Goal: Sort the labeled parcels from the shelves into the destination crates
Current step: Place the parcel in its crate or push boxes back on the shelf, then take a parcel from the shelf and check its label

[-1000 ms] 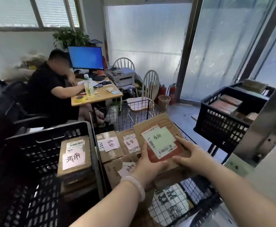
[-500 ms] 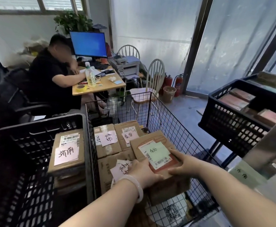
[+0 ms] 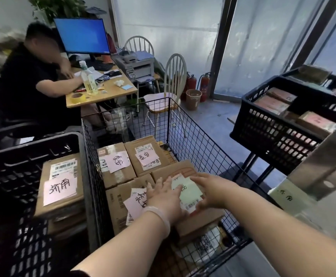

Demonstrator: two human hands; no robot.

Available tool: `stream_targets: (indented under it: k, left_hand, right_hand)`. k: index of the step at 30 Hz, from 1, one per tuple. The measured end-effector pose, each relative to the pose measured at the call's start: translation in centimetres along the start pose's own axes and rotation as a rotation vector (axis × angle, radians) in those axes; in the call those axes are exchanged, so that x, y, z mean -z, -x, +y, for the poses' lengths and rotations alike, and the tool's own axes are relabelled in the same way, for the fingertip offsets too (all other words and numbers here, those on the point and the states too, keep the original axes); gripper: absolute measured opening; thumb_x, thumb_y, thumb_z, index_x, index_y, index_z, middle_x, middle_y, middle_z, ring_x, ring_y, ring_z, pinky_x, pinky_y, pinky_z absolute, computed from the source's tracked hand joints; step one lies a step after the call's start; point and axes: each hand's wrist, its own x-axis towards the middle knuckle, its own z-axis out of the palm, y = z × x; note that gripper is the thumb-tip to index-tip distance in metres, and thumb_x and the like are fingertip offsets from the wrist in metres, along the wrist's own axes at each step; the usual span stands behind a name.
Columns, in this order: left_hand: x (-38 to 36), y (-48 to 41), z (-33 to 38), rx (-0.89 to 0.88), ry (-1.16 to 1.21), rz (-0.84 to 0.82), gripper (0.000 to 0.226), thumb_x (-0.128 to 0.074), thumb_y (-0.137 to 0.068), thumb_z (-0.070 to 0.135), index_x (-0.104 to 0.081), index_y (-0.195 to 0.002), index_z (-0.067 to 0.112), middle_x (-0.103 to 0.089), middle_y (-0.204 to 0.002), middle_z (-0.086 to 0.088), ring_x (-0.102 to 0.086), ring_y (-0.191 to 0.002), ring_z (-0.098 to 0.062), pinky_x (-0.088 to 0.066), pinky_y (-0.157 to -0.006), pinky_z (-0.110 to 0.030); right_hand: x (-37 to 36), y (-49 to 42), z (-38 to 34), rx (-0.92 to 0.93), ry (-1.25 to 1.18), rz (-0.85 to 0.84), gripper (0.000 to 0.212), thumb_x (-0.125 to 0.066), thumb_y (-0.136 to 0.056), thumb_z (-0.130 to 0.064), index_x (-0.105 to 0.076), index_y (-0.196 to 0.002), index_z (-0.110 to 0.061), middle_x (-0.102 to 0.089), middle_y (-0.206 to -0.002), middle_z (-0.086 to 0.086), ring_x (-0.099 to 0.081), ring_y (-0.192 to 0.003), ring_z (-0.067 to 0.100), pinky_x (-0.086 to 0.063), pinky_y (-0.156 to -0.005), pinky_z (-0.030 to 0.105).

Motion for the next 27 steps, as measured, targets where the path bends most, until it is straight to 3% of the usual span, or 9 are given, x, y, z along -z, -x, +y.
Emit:
stream_targets:
  k: [3, 7, 12, 15, 19, 23, 27]
  left_hand:
    - [1.1, 0.5, 0.1, -0.044, 0.060, 0.142, 0.089, -0.054, -0.088, 0.067, -0.004, -0.157, 0.039, 0.007, -0.167, 0.002, 0.009, -0.153, -0.025, 0.002, -0.121, -0.055]
    - [2.9, 1.9, 1.3, -0.185, 0.088, 0.356, 0.083, -0.048, -0.090, 0.066, -0.001, -0.155, 0.042, 0.002, -0.167, 0.004, 0.002, -0.153, -0.021, -0.006, -0.123, -0.049]
    - [4.8, 4.5, 3.4, -0.401, 0.058, 0.562, 0.075, -0.039, -0.093, 0.066, 0.000, -0.153, 0.045, -0.003, -0.166, 0.007, 0.001, -0.153, -0.017, 0.001, -0.122, -0.044]
    - [5.0, 6.7, 5.3, -0.541, 0.046, 0.612, 0.075, -0.041, -0.093, 0.066, -0.002, -0.154, 0.046, -0.008, -0.165, 0.009, -0.002, -0.152, -0.015, 0.007, -0.118, -0.037]
    - [3.9, 10.4, 8.7, -0.685, 0.039, 0.636, 0.077, -0.043, -0.092, 0.067, -0.005, -0.155, 0.045, -0.008, -0.166, 0.009, -0.003, -0.151, -0.015, -0.003, -0.123, -0.040]
    - [2.2, 15.3, 12.6, -0.819, 0.045, 0.653, 0.077, -0.046, -0.090, 0.067, -0.010, -0.155, 0.046, -0.013, -0.165, 0.008, -0.009, -0.151, -0.017, -0.010, -0.123, -0.041]
    - [-0.5, 22.1, 17.4, -0.949, 0.100, 0.685, 0.078, -0.053, -0.087, 0.065, -0.020, -0.154, 0.043, -0.023, -0.163, 0.004, -0.016, -0.150, -0.019, -0.014, -0.121, -0.044]
  right_hand:
    - [1.3, 3.1, -0.5, -0.020, 0.055, 0.184, 0.091, -0.066, -0.079, -0.061, -0.016, -0.152, -0.039, -0.020, -0.161, -0.009, -0.019, -0.147, 0.016, -0.022, -0.116, 0.042]
    - [1.2, 8.4, -1.1, -0.073, 0.029, 0.400, 0.087, -0.051, -0.085, -0.069, -0.009, -0.154, -0.037, -0.011, -0.163, -0.007, -0.004, -0.149, 0.014, -0.003, -0.118, 0.032]
    - [-0.8, 14.9, -1.4, -0.192, -0.073, 0.629, 0.084, -0.045, -0.085, -0.071, -0.002, -0.152, -0.045, 0.002, -0.162, -0.012, 0.010, -0.147, 0.009, 0.009, -0.113, 0.028]
    - [-2.0, 18.8, -0.8, -0.260, -0.050, 0.661, 0.086, -0.046, -0.085, -0.070, 0.002, -0.152, -0.045, 0.007, -0.162, -0.011, 0.014, -0.147, 0.010, 0.006, -0.117, 0.031]
    - [-4.1, 24.9, 0.1, -0.377, 0.007, 0.682, 0.090, -0.041, -0.084, -0.075, 0.011, -0.151, -0.044, 0.015, -0.162, -0.009, 0.022, -0.146, 0.011, 0.008, -0.120, 0.038]
    - [-6.9, 31.9, 0.2, -0.485, -0.005, 0.773, 0.087, -0.037, -0.082, -0.079, 0.023, -0.140, -0.054, 0.015, -0.161, -0.012, 0.026, -0.143, 0.007, 0.019, -0.114, 0.033]
    - [-11.0, 40.4, 0.1, -0.583, 0.016, 0.831, 0.092, -0.041, -0.079, -0.077, 0.014, -0.148, -0.049, 0.016, -0.160, -0.015, 0.030, -0.141, 0.003, 0.020, -0.113, 0.033]
